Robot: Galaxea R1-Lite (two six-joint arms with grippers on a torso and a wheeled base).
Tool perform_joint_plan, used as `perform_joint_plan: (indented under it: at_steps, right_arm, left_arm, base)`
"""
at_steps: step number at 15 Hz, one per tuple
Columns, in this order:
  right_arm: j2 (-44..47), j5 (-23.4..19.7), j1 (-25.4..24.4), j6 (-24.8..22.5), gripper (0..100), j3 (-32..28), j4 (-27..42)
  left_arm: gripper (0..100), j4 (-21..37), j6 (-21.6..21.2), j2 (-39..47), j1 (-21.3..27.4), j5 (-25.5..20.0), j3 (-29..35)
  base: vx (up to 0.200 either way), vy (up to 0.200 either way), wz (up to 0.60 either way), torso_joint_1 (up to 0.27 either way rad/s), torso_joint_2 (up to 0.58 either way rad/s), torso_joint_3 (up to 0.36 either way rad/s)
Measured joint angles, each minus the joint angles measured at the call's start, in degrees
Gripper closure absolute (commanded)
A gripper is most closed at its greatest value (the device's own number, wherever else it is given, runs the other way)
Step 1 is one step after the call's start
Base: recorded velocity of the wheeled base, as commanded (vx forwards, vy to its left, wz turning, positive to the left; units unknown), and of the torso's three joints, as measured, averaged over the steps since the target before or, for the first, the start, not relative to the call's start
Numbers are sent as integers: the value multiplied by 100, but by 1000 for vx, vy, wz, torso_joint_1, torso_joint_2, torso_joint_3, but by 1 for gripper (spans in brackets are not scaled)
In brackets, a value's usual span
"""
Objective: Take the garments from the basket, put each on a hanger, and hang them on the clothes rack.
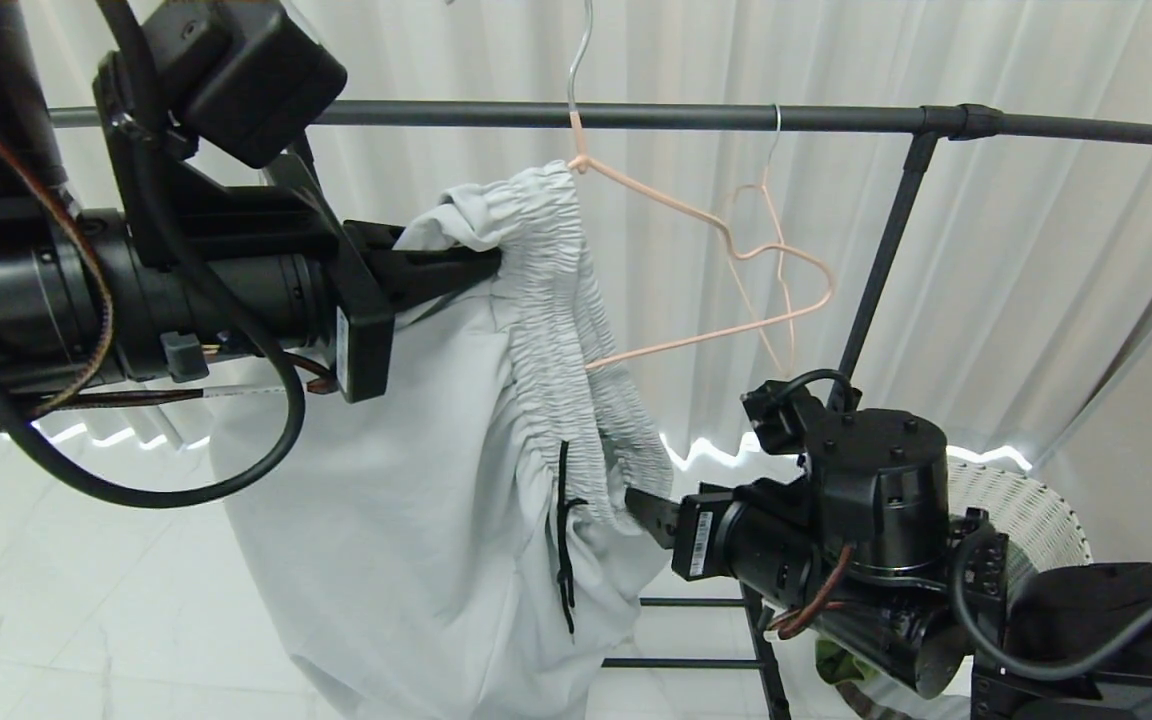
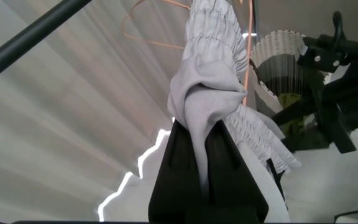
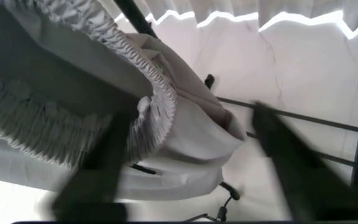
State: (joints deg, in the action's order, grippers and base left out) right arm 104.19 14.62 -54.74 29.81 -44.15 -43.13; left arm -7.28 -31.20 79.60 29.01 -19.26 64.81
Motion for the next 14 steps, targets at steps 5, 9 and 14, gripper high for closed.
perform_joint_plan:
  at_steps: [5,9,14]
  right_arm:
    - [16,49,133,-11,100,37,-4]
    - [-28,68,755,-315,100,46,-9]
    - [-108,24,1590,-805,100,41,-9]
  left_arm:
    - [100,11,-9,-39,9,2,-54]
    - [100,4,-39,-174,-7,-9,-290]
    - [100,2,-71,-594,-7,-30,-965]
  base:
    - [0,0,0,0,0,0]
    - [0,0,0,0,0,0]
    - [0,0,0,0,0,0]
